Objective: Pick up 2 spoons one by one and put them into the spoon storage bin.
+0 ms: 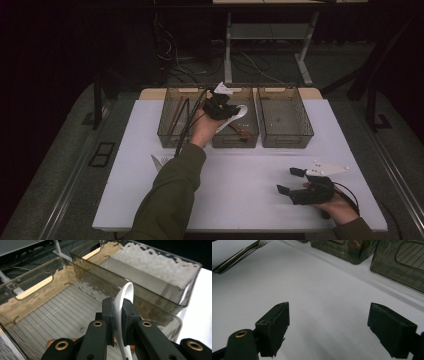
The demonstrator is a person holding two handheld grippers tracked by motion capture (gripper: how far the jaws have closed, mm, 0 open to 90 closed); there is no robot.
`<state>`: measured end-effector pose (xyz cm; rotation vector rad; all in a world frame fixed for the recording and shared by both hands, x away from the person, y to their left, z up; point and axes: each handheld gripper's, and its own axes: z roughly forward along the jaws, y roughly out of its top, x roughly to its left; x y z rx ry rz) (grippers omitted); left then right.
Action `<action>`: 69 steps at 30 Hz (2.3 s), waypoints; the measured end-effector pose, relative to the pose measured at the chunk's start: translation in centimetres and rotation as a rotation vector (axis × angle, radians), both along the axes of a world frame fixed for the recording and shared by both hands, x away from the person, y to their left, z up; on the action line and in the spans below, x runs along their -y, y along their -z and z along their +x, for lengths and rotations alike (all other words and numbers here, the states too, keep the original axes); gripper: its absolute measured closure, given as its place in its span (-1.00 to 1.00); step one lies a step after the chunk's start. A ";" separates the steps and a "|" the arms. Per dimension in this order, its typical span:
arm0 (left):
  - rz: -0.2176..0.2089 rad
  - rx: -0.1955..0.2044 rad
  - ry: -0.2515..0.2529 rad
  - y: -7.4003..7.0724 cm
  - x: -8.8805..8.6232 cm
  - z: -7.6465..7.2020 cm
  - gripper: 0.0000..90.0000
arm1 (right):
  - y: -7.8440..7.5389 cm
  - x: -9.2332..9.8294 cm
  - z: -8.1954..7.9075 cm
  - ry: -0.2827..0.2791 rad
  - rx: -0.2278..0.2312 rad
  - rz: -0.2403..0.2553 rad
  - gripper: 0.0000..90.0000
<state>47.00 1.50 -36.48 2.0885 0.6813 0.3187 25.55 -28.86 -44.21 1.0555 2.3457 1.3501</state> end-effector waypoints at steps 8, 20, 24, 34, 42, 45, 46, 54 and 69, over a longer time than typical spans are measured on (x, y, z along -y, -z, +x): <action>0.075 -0.037 -0.026 1.4 1.0 0.3 0.82 | 0.0 0.0 0.0 -0.004 0.001 0.000 -0.61; 0.093 -0.051 -0.011 1.9 1.3 0.1 0.48 | 0.0 0.0 0.0 -0.002 0.003 0.000 -0.61; 0.058 -0.066 -0.007 1.6 1.1 -0.1 0.32 | 0.0 -0.1 0.0 -0.001 0.000 -0.001 -0.61; 0.010 -0.067 0.042 0.9 -0.1 -1.7 -0.02 | 0.0 -0.1 0.0 -0.003 0.001 -0.002 -0.61; -0.029 -0.055 0.061 0.5 -1.4 -3.5 -0.19 | 0.1 -0.1 0.0 -0.001 -0.001 -0.005 -0.61; -0.033 -0.045 0.068 0.3 -1.9 -4.4 -0.23 | 0.1 -0.1 0.0 -0.001 0.000 -0.006 -0.61; -0.038 -0.040 0.070 0.3 -2.1 -4.6 -0.24 | 0.1 -0.1 0.0 -0.002 0.000 -0.007 -0.61; -0.033 -0.024 0.089 0.1 -3.4 -6.8 -0.31 | 0.1 -0.1 0.0 0.001 0.000 -0.009 -0.61; -0.013 -0.021 0.115 1.3 -5.3 -10.3 -0.35 | 0.1 -0.1 0.0 0.005 0.000 -0.008 -0.61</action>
